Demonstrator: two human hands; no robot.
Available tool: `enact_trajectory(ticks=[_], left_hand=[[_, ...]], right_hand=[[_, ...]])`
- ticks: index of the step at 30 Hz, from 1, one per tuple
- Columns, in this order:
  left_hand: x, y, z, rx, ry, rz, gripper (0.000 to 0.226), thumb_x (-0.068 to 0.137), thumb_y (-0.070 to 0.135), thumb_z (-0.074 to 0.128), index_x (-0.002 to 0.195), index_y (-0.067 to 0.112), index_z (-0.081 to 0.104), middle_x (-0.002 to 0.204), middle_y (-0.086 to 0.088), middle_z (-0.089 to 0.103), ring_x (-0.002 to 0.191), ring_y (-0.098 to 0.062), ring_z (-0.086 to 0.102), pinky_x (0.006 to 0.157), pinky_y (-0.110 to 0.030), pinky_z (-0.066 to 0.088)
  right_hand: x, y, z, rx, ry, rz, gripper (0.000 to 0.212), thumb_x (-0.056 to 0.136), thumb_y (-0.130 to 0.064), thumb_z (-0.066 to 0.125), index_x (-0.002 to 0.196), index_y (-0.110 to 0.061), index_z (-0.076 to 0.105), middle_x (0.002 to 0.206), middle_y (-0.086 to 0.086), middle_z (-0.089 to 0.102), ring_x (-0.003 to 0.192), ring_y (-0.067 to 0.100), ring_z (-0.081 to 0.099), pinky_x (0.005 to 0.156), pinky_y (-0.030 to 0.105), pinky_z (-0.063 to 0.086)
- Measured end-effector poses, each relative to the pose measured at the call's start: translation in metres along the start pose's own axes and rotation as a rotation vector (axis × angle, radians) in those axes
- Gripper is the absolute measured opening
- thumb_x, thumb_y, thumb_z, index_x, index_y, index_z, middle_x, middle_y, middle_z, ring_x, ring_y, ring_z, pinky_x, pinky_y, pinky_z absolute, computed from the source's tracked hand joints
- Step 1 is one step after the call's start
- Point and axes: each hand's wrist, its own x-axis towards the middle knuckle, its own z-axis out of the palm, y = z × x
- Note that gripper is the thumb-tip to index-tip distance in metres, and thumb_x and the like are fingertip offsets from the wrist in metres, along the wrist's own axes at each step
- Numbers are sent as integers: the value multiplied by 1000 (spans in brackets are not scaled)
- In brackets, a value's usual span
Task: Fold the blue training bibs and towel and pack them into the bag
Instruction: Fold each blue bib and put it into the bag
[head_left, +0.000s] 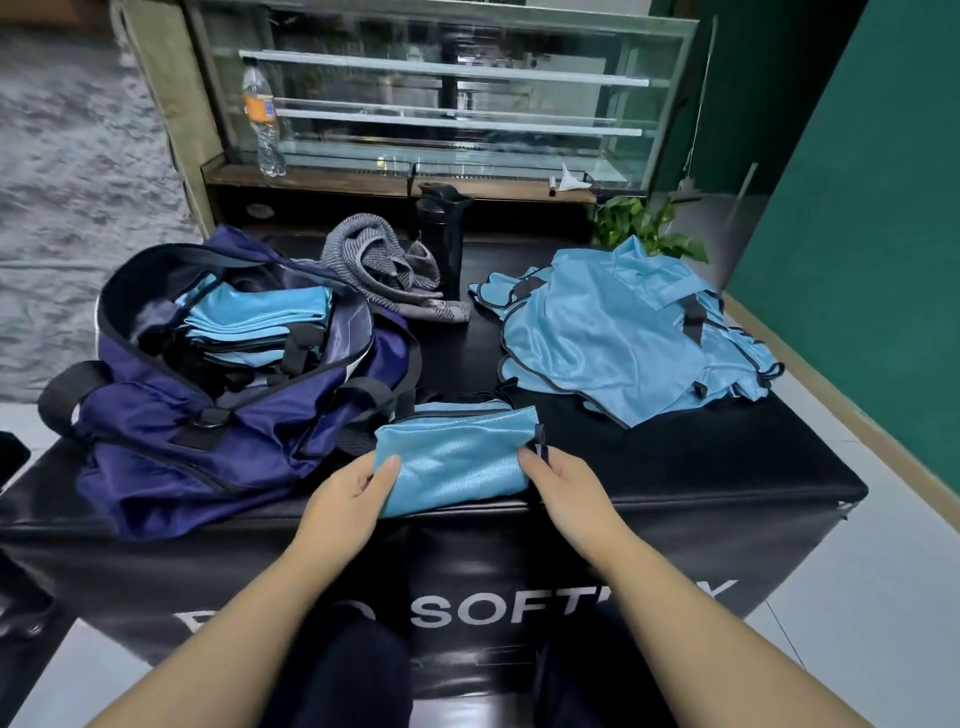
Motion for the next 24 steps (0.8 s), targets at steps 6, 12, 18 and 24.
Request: enact_trajectory(ticks=[6, 12, 18, 24], left_hand=[[13, 9, 5, 263, 83, -90, 35, 98, 50, 32, 117, 37, 60, 109, 11, 66, 104, -17, 59, 93, -38, 42], [25, 16, 11, 506, 130, -209, 44, 99, 47, 23, 101, 20, 57, 97, 3, 63, 92, -23, 56, 79, -35, 39], [31, 13, 14, 512, 211, -241, 23, 97, 41, 37, 92, 20, 47, 91, 0, 59, 86, -28, 55, 70, -33, 38], [39, 20, 8, 460, 124, -314, 49, 87, 56, 56, 65, 14, 44, 64, -1, 50, 64, -25, 50, 60, -33, 37]], right_hand=[[9, -4, 9, -40, 95, -11, 34, 94, -42, 54, 78, -12, 60, 73, -3, 61, 72, 15, 55, 70, 25, 43], [37, -12, 9, -297, 147, 83, 45, 96, -47, 43, 62, -19, 31, 62, -7, 38, 59, 13, 37, 60, 32, 30], [56, -15, 9, -512, 101, 196, 46, 97, -49, 35, 64, -17, 37, 66, -4, 46, 62, 16, 44, 53, 30, 31], [65, -20, 10, -554, 71, 305, 39, 95, -45, 43, 67, -16, 40, 71, -2, 49, 70, 20, 49, 54, 28, 33]])
